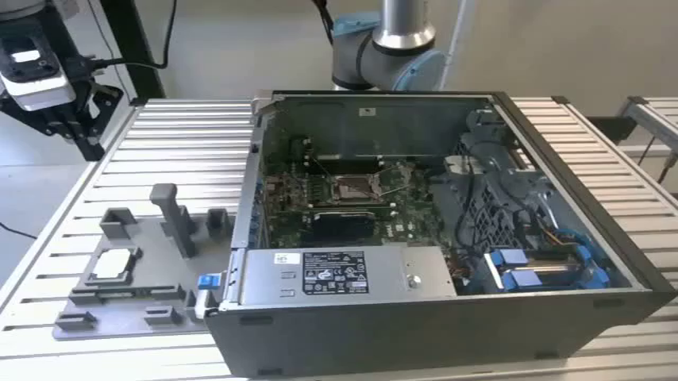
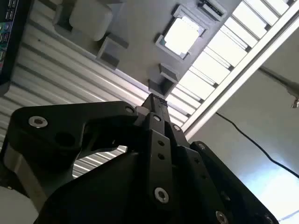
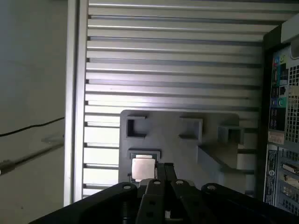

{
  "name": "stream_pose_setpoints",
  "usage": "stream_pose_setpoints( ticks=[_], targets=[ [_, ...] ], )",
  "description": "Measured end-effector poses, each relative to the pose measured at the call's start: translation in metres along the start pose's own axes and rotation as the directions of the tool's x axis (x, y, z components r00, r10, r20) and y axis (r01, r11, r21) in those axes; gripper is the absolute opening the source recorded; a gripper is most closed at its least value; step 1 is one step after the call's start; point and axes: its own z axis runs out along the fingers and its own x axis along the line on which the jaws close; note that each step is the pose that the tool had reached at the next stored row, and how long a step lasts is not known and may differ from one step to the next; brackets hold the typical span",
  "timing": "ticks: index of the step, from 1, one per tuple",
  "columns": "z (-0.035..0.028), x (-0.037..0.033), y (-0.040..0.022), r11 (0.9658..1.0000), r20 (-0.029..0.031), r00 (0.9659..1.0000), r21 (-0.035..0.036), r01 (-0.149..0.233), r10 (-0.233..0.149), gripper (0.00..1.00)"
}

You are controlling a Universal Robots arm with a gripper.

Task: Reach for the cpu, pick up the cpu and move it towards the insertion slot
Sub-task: 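Reach for the cpu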

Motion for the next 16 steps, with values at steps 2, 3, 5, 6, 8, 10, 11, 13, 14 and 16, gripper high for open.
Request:
stream_pose_setpoints(
  ticks=[2,3,5,6,8,10,11,13,14,16],
  targets=[
    [0.0006,0.0000,0.0000,1.0000,-0.0001,1.0000,0.0000,0.000,0.000,0.00],
    [0.0011,0.0000,-0.0001,1.0000,-0.0001,1.0000,0.0000,0.000,0.000,0.00],
    [0.0013,0.0000,-0.0001,1.0000,0.0000,1.0000,0.0000,0.000,0.000,0.00],
    [0.0013,0.0000,-0.0001,1.0000,0.0000,1.0000,0.0000,0.000,0.000,0.00],
    [0.0014,0.0000,-0.0001,1.0000,-0.0001,1.0000,0.0000,0.000,0.000,0.00],
    [0.0015,0.0000,-0.0001,1.0000,0.0000,1.0000,0.0000,0.000,0.000,0.00],
    [0.0016,0.0000,-0.0001,1.0000,0.0000,1.0000,0.0000,0.000,0.000,0.00],
    [0.0017,0.0003,-0.0001,1.0000,0.0002,1.0000,-0.0001,0.000,0.000,0.00],
    [0.0017,0.0009,0.0000,1.0000,0.0001,1.0000,-0.0001,0.000,0.000,0.00],
    [0.0019,0.0043,0.0000,1.0000,-0.0001,1.0000,0.0001,0.000,0.000,0.00]
  ],
)
